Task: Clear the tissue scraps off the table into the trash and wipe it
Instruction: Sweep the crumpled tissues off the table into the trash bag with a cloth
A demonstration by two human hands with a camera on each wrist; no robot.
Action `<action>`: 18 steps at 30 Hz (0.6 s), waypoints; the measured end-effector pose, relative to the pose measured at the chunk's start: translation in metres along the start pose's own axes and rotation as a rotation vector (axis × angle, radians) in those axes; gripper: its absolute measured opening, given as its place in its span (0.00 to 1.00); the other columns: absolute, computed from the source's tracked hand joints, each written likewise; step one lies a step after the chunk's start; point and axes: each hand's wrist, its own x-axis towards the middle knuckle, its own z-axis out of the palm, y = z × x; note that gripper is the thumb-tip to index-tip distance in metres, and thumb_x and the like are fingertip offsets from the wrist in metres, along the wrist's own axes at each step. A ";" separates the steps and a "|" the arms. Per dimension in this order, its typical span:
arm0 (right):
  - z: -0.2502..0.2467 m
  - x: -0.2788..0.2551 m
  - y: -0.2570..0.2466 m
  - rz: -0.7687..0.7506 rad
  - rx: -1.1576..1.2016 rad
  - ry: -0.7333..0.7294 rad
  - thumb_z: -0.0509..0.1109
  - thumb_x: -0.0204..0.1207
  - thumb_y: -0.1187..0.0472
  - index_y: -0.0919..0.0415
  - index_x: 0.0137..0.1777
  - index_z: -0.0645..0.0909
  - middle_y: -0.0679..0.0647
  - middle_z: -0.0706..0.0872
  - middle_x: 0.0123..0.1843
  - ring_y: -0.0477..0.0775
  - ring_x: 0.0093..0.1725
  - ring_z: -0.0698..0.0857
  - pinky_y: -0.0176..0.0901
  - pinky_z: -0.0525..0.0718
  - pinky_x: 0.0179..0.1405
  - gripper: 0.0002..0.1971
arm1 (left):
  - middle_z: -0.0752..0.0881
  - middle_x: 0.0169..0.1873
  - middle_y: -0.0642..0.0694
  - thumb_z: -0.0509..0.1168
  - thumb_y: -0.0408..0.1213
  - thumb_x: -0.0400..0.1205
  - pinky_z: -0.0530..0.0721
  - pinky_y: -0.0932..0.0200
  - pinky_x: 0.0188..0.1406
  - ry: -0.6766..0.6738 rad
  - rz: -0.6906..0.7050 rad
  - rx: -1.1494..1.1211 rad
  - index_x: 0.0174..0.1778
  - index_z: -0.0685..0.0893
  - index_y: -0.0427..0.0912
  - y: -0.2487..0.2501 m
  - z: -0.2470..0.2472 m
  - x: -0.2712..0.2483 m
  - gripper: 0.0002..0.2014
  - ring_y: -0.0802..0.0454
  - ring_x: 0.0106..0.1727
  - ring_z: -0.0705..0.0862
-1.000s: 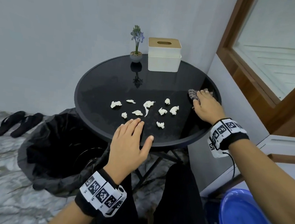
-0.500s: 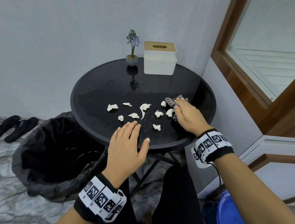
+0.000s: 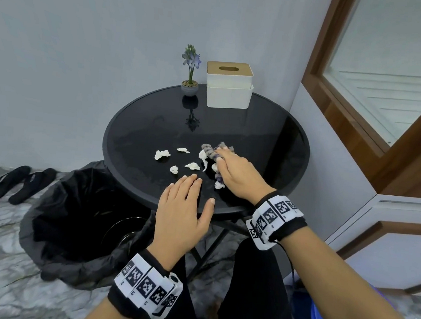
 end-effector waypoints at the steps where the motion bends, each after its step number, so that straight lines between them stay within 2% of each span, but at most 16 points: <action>1: 0.002 0.001 -0.002 -0.001 0.033 -0.001 0.49 0.87 0.56 0.58 0.72 0.73 0.59 0.79 0.73 0.62 0.69 0.79 0.56 0.75 0.68 0.19 | 0.78 0.75 0.48 0.54 0.57 0.84 0.64 0.48 0.80 -0.004 0.001 -0.002 0.74 0.78 0.42 0.000 -0.001 0.000 0.29 0.50 0.79 0.71; 3: 0.006 0.004 -0.003 0.024 0.131 0.013 0.49 0.86 0.53 0.56 0.65 0.77 0.56 0.88 0.54 0.60 0.53 0.85 0.57 0.80 0.58 0.18 | 0.78 0.75 0.49 0.54 0.57 0.84 0.64 0.48 0.80 -0.006 0.001 -0.009 0.73 0.79 0.42 -0.001 -0.002 0.000 0.29 0.50 0.79 0.71; 4: 0.006 0.005 -0.003 0.054 0.188 0.034 0.49 0.85 0.52 0.55 0.61 0.77 0.54 0.88 0.45 0.58 0.46 0.86 0.55 0.82 0.53 0.17 | 0.78 0.75 0.49 0.54 0.57 0.84 0.64 0.49 0.80 -0.008 0.002 -0.019 0.73 0.79 0.43 -0.002 -0.003 0.000 0.29 0.50 0.79 0.71; 6: 0.004 0.006 0.000 0.111 0.290 0.095 0.50 0.85 0.53 0.55 0.57 0.78 0.49 0.87 0.37 0.50 0.40 0.85 0.45 0.80 0.46 0.16 | 0.78 0.74 0.50 0.55 0.57 0.84 0.65 0.49 0.79 -0.007 0.012 -0.052 0.73 0.79 0.43 -0.004 -0.005 -0.001 0.28 0.51 0.78 0.71; 7: 0.002 0.006 0.002 0.128 0.320 0.130 0.51 0.85 0.53 0.54 0.55 0.79 0.47 0.86 0.37 0.47 0.39 0.84 0.41 0.78 0.43 0.15 | 0.78 0.74 0.50 0.55 0.57 0.84 0.65 0.49 0.79 -0.008 0.019 -0.077 0.72 0.80 0.43 -0.006 -0.007 -0.001 0.27 0.51 0.78 0.72; 11: -0.014 0.000 0.011 0.156 0.322 0.252 0.52 0.84 0.55 0.53 0.41 0.75 0.45 0.84 0.34 0.38 0.34 0.81 0.35 0.72 0.36 0.13 | 0.78 0.73 0.53 0.60 0.54 0.83 0.69 0.49 0.76 -0.003 0.034 -0.197 0.70 0.81 0.45 -0.013 -0.015 -0.005 0.24 0.54 0.75 0.73; 12: -0.020 -0.002 0.013 0.162 0.321 0.275 0.52 0.84 0.55 0.54 0.40 0.75 0.46 0.83 0.33 0.37 0.33 0.81 0.32 0.73 0.35 0.14 | 0.78 0.73 0.53 0.61 0.53 0.83 0.70 0.51 0.76 0.006 0.032 -0.224 0.70 0.81 0.45 -0.016 -0.017 -0.006 0.23 0.55 0.75 0.74; 14: -0.032 -0.009 0.017 0.160 0.273 0.306 0.52 0.85 0.56 0.55 0.42 0.75 0.45 0.83 0.32 0.36 0.33 0.82 0.26 0.72 0.33 0.13 | 0.77 0.73 0.53 0.64 0.51 0.83 0.66 0.63 0.77 0.032 0.013 -0.272 0.71 0.81 0.44 -0.024 -0.022 -0.007 0.23 0.58 0.75 0.72; 15: -0.037 -0.012 0.019 0.154 0.228 0.306 0.52 0.85 0.56 0.56 0.45 0.76 0.45 0.83 0.33 0.37 0.34 0.83 0.28 0.73 0.35 0.13 | 0.77 0.73 0.53 0.65 0.49 0.83 0.63 0.68 0.76 0.051 -0.003 -0.293 0.71 0.80 0.43 -0.029 -0.025 -0.006 0.22 0.58 0.75 0.72; 16: -0.039 -0.014 0.021 0.147 0.174 0.296 0.51 0.85 0.55 0.57 0.49 0.77 0.46 0.84 0.34 0.42 0.36 0.84 0.34 0.76 0.39 0.13 | 0.77 0.73 0.53 0.66 0.48 0.83 0.62 0.70 0.76 0.073 -0.017 -0.308 0.71 0.80 0.43 -0.034 -0.027 -0.005 0.22 0.58 0.76 0.71; 18: -0.033 -0.018 0.025 0.135 0.040 0.246 0.50 0.85 0.54 0.58 0.55 0.77 0.52 0.86 0.38 0.56 0.40 0.85 0.49 0.80 0.46 0.15 | 0.77 0.73 0.52 0.66 0.47 0.83 0.63 0.69 0.76 0.103 -0.043 -0.312 0.72 0.79 0.42 -0.045 -0.032 -0.001 0.23 0.57 0.76 0.72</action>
